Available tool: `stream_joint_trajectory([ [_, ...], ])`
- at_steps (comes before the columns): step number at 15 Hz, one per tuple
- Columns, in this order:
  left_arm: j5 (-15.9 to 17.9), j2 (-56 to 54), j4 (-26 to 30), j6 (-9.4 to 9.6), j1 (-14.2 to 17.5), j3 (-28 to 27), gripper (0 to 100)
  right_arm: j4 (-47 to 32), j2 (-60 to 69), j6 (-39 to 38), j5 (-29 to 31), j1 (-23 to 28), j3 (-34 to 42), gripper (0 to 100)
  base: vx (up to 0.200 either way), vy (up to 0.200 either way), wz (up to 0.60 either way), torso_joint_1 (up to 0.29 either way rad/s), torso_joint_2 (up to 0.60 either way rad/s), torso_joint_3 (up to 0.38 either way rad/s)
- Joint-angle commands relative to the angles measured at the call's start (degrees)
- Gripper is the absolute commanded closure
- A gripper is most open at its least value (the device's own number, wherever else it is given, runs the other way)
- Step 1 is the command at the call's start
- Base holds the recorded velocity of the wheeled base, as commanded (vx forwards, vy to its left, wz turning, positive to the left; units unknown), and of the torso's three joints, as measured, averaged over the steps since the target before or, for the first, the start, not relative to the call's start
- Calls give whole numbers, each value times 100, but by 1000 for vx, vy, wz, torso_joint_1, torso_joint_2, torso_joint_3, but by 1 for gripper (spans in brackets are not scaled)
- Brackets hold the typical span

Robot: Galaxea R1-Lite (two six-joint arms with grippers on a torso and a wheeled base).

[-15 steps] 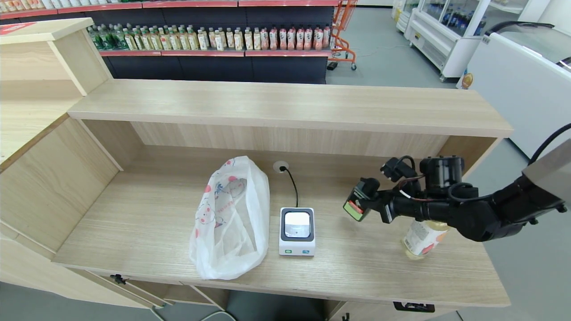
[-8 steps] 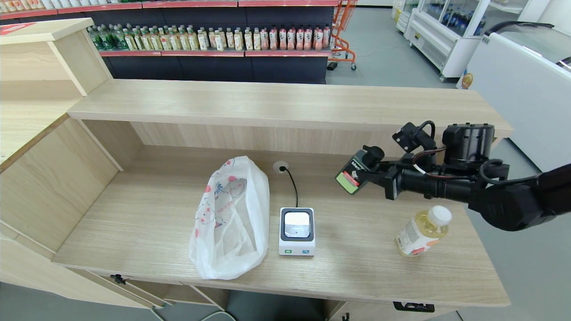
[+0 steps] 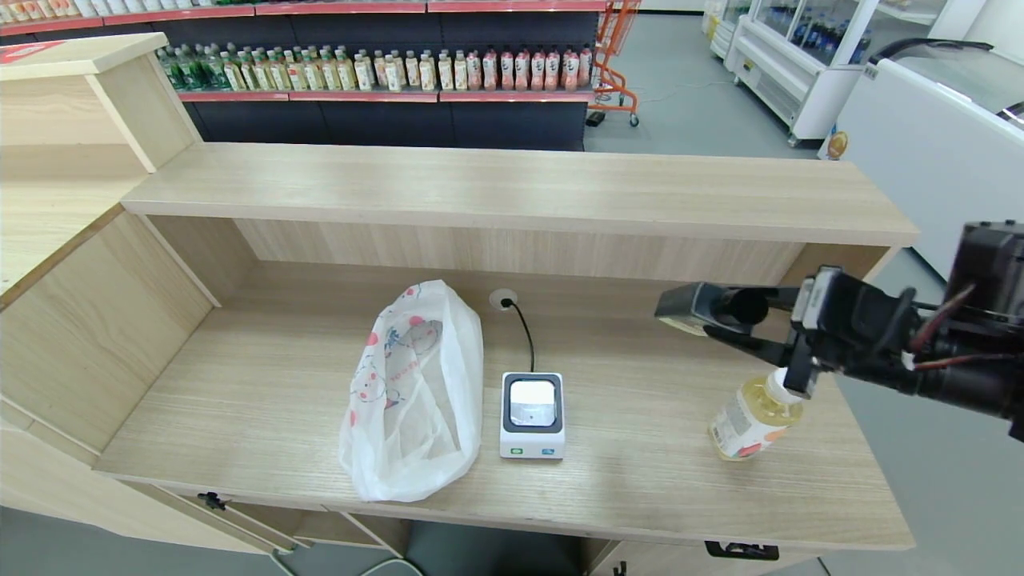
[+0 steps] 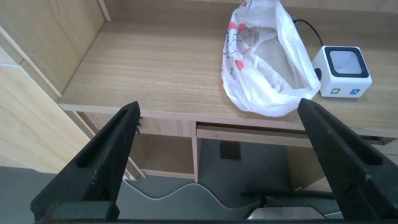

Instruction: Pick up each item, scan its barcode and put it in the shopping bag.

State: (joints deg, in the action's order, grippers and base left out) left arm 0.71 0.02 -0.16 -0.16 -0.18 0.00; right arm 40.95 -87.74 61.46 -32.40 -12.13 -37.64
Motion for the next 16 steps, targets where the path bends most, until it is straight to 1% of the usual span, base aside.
stream_joint_trajectory([
  [1,0,6,-2,-2,1,0,0,194,609,1465,-1444,167,530,100,0,0,0,0,0,0],
  [2,0,6,-2,-2,1,0,0,1,556,2563,-2279,149,521,100,0,0,0,0,0,0],
  [3,0,6,-2,-2,1,0,0,-280,538,3565,-2789,149,627,100,0,0,0,0,0,0],
  [4,0,6,-2,-2,1,0,0,-808,538,4585,-3070,149,820,100,0,0,0,0,0,0],
  [5,0,6,-2,-2,1,0,0,-1317,600,5297,-3167,149,970,100,0,0,0,0,0,0],
  [7,0,6,-2,-2,1,0,0,-2372,793,6888,-3141,149,1198,100,0,0,0,0,0,0],
  [8,0,6,-2,-2,1,0,0,-2671,802,7450,-3132,123,1224,100,0,0,0,0,0,0],
  [9,0,6,-2,-2,1,0,0,-2900,688,8382,-3176,-53,1119,100,0,0,0,0,0,0],
  [10,0,6,-2,-2,1,0,0,-2943,617,8707,-3202,-228,1013,100,0,0,0,0,0,0],
  [11,0,6,-2,-2,1,0,0,-2900,257,9331,-3272,-817,741,100,0,0,0,0,0,0],
  [12,0,6,-2,-2,1,0,0,-2908,72,9560,-3290,-1230,592,100,0,0,0,0,0,0],
  [14,0,6,-2,-2,1,0,0,-2891,-323,9753,-3395,-2048,372,100,0,0,0,0,0,0],
  [16,0,6,-2,-2,1,0,0,-2715,-648,9973,-3510,-2285,328,100,0,0,0,0,0,0],
])
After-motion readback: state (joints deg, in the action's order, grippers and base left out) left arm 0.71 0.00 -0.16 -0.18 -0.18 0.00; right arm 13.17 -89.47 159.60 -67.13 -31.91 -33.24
